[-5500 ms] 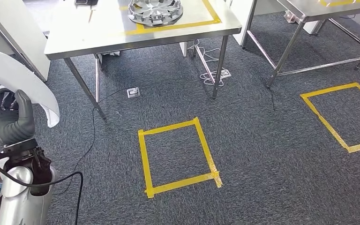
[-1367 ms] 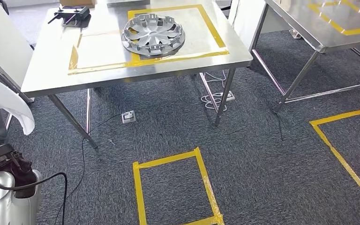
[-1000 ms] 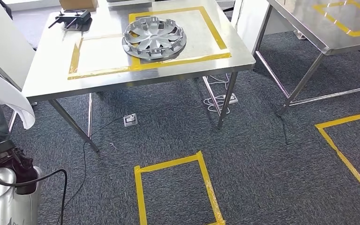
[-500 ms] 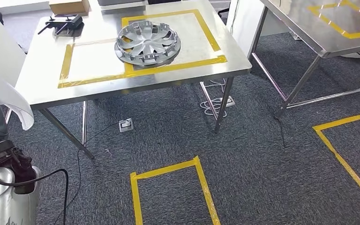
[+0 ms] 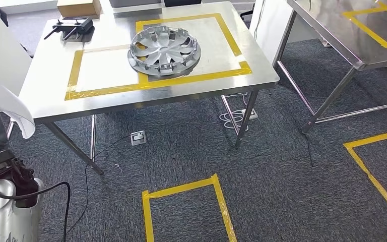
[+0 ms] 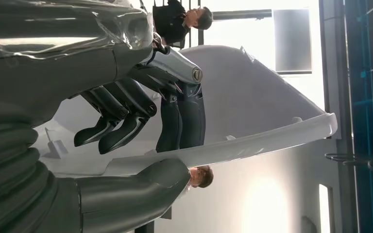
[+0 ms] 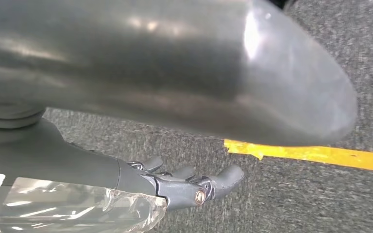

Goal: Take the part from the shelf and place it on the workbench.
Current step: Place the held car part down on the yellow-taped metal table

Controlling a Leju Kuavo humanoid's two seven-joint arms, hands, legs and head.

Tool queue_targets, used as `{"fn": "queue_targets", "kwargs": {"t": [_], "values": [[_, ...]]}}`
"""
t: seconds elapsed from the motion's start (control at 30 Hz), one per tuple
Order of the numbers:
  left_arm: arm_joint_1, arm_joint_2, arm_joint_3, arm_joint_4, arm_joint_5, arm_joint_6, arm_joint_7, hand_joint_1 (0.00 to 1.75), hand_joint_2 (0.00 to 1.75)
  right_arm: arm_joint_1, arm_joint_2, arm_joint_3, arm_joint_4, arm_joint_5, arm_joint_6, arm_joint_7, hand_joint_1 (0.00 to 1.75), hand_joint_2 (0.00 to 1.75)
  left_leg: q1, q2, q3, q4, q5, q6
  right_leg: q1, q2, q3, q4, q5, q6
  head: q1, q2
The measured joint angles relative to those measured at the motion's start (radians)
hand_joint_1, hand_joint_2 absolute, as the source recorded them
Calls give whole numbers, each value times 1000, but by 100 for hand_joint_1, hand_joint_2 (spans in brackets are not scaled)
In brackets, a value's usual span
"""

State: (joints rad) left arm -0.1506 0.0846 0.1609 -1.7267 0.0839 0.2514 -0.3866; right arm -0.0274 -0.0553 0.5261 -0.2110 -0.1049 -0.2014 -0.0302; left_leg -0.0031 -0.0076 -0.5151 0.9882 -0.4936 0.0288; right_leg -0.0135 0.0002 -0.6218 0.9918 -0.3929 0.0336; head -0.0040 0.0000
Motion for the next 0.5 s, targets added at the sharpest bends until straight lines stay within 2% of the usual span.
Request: {"fn": "queue_targets", "kwargs": {"t": [0.07,0.13,0.17,0.23,0.27,0.3,0.33,0.4,0.43,0.47,0.5], "values": [[-1,1,0,0,0,0,0,175,175,-1,1,0,0,0,0,0,0,0,4,1,4,2,-11,-11,-1,2,3,0,-6,-16,-1,0],[-2,2,0,-1,0,0,-1,175,175,-2,2,0,0,0,0,0,0,0,9,2,-17,50,-39,-22,-7,5,12,-3,-13,-29,-2,0],[-2,4,0,-1,0,0,-1,175,175,-3,2,0,0,0,0,0,0,0,12,2,-45,104,-62,-27,-9,6,17,-3,-17,-35,-3,0],[0,5,1,0,0,0,-1,175,175,-3,3,0,0,0,0,0,0,0,16,2,-128,242,-108,-36,-8,6,27,-3,-27,-43,-3,0],[2,5,1,1,0,0,-1,175,175,-2,3,0,0,0,0,0,0,0,17,2,-163,288,-111,-39,-7,7,33,-3,-33,-44,-4,0],[4,5,1,2,0,0,-1,175,175,-1,4,0,0,0,0,0,0,0,18,2,-183,299,-94,-40,-7,8,41,-3,-40,-43,-4,0],[4,6,2,2,0,0,-1,175,175,-1,5,0,0,0,0,0,0,0,19,3,-181,269,-56,-39,-7,10,51,-3,-47,-41,-4,0],[4,8,3,3,0,0,-1,175,175,-1,6,0,0,0,1,0,0,0,19,3,-139,140,38,-32,-6,12,73,-3,-61,-36,-3,0],[4,10,3,3,0,0,-1,175,175,-2,7,0,0,-1,1,0,0,0,17,5,-116,81,65,-27,-3,13,80,-3,-68,-32,-3,0],[2,11,3,4,0,0,-1,175,175,-3,8,0,0,-1,2,0,0,0,14,6,-99,44,76,-22,-1,13,82,-3,-73,-27,-3,0],[1,11,2,5,0,-1,-2,175,175,-3,9,0,0,-3,2,0,0,0,11,7,-91,27,73,-16,2,13,82,-4,-76,-22,-3,0]]}}
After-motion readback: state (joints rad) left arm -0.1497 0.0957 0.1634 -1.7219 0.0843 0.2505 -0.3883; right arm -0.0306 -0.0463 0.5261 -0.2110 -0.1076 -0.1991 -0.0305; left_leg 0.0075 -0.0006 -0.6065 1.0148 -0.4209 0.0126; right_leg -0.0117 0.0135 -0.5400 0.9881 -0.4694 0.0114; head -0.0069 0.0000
